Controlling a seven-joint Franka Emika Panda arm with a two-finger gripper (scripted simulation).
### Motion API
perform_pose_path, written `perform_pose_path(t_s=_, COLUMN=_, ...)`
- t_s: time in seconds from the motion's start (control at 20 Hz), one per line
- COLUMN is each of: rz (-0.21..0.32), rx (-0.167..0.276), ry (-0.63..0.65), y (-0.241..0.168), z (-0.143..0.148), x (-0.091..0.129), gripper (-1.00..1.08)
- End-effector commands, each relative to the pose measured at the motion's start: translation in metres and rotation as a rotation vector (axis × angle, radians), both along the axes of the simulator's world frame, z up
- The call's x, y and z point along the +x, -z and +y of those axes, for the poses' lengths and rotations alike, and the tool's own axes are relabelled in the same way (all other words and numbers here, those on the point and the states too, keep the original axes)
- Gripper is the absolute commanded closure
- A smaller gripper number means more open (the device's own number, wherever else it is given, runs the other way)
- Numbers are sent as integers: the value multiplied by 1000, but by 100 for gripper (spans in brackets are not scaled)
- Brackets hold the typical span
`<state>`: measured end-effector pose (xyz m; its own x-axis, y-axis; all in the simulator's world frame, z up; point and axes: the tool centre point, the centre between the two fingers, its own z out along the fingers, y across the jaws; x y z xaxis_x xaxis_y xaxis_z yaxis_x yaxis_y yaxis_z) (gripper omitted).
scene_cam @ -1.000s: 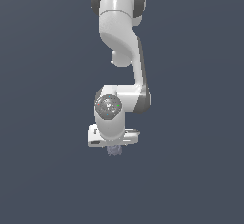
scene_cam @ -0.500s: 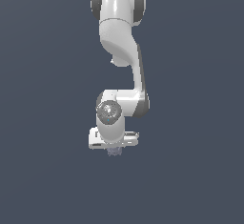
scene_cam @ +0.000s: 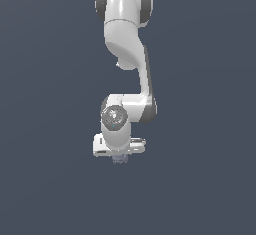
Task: Pick up the object and move it to a goal position.
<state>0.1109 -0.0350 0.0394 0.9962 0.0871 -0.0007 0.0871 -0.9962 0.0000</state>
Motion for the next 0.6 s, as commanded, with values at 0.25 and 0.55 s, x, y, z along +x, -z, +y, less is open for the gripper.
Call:
perform_pose_path(t_s=0.25, rz=0, rx=0, ry=0, y=-8, z=4, x=-2, gripper=108)
perform_pose_path(t_s=0.55, rz=0, rx=0, ry=0, y=-32, z=15, x=-10, gripper=108)
